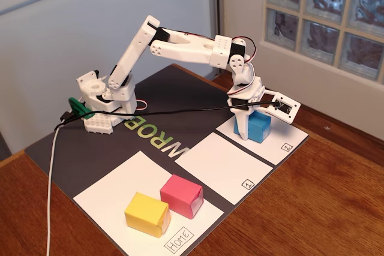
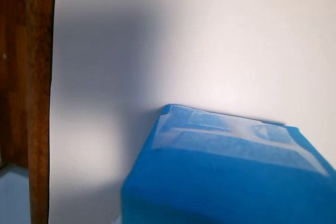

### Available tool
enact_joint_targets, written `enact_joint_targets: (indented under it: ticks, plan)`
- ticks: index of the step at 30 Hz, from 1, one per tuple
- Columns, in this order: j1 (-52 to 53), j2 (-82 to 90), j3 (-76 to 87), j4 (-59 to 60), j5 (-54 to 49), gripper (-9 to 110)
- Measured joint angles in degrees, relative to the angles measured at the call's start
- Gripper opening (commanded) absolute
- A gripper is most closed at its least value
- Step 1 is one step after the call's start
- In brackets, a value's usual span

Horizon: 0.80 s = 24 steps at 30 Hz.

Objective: Move box blue to home

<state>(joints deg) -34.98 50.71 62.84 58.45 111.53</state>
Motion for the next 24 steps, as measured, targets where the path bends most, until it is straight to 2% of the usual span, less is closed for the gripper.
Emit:
enact_joint_targets:
  ticks: [11,24]
  plan:
    - [0.7,0.0,0.0,0.3,-3.3,0]
    - [2.2,1.5,0.2,3.8,-8.0,0]
